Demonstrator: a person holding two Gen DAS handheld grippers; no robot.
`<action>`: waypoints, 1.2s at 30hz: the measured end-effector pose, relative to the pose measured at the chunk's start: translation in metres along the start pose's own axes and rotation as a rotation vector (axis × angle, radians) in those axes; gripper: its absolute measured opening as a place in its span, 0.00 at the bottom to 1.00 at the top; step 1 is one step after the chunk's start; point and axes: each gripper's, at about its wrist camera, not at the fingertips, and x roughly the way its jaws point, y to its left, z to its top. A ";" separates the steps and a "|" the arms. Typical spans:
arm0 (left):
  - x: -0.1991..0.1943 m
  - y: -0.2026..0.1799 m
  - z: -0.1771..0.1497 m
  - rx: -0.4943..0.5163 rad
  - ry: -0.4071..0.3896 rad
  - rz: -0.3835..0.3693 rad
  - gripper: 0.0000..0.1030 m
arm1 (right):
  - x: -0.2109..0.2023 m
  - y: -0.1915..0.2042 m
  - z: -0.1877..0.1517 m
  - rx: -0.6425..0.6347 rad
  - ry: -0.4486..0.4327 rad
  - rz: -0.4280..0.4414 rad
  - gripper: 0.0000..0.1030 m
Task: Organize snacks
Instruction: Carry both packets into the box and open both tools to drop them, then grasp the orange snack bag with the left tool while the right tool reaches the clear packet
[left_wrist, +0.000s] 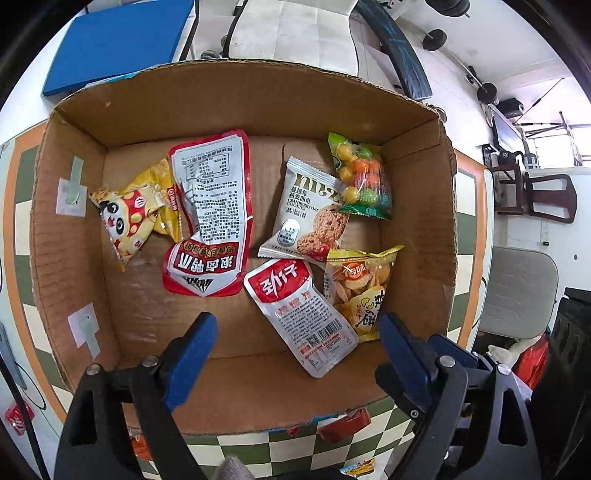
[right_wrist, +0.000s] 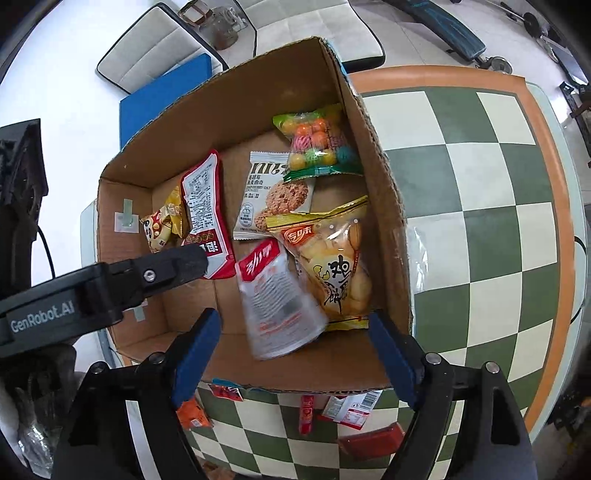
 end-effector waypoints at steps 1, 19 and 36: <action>-0.002 0.000 -0.001 0.002 -0.003 -0.002 0.87 | 0.000 0.000 0.000 0.000 -0.001 -0.004 0.84; -0.092 0.006 -0.081 0.159 -0.394 0.199 0.87 | -0.049 0.039 -0.046 -0.185 -0.173 -0.018 0.92; -0.027 0.141 -0.216 -0.167 -0.145 0.231 0.87 | 0.004 0.028 -0.151 -0.059 -0.018 0.108 0.92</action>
